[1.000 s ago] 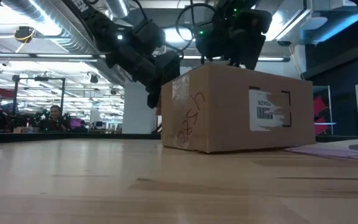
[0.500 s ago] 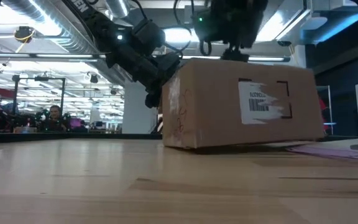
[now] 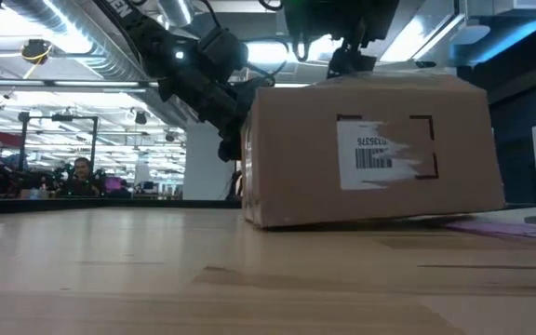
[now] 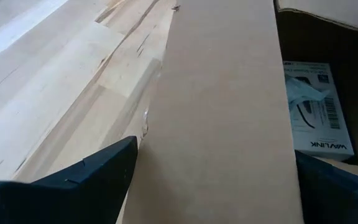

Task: Unpack boxes
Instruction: Open the cardboard box using the cutter

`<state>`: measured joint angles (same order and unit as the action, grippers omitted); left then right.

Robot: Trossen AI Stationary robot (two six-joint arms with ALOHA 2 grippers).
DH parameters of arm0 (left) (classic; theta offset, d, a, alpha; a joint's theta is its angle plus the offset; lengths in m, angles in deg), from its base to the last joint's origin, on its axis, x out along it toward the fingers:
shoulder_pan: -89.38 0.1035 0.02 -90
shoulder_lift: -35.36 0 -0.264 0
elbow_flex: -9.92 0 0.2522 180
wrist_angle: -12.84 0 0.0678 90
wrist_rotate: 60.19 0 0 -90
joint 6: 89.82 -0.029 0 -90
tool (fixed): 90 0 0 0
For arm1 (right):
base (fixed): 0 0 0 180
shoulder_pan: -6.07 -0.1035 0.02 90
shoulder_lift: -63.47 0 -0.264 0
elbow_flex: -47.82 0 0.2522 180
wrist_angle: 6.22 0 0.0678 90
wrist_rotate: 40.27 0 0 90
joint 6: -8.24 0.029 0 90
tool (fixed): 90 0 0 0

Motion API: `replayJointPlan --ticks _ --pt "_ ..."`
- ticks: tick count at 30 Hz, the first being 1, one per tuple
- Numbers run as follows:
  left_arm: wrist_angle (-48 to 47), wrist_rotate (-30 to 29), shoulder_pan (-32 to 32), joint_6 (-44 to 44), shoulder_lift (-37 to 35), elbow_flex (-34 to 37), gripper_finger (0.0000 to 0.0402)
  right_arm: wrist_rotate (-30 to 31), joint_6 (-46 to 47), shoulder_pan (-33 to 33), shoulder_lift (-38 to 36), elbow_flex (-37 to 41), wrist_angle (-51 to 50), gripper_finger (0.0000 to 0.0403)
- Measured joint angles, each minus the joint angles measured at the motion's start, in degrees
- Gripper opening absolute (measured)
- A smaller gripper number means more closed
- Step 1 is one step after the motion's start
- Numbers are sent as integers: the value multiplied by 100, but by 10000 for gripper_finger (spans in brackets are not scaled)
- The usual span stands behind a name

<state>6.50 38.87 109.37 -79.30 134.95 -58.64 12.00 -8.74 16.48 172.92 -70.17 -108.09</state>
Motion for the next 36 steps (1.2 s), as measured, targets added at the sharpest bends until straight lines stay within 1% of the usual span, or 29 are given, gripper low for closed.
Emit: replayJointPlan --ticks 2,3,6,14,20,24,29,32,36 --pt "-7 -6 0 0 0 0 328 -10 126 -4 -11 0 -4 237" --pt "-24 -59 2 3 0 5 328 -143 191 -19 -17 -2 -88 236" --pt "-56 -119 37 26 0 9 328 -275 346 -104 -74 -11 -96 236" --pt "-50 -173 22 1 4 11 328 -248 769 -496 -70 -9 147 236" --pt "-68 -173 20 -31 4 9 328 -228 1097 -867 -70 -7 148 236" --pt "-75 -173 21 -14 4 9 328 -228 1100 -1138 -70 -7 116 236" --pt "-96 -175 17 234 4 11 328 34 1000 -1425 -70 2 134 236" --pt "-98 -194 -64 288 5 11 328 184 982 -1556 -70 112 382 236" --pt "-118 -253 -232 297 7 13 328 923 1126 -1672 -70 420 1017 236"
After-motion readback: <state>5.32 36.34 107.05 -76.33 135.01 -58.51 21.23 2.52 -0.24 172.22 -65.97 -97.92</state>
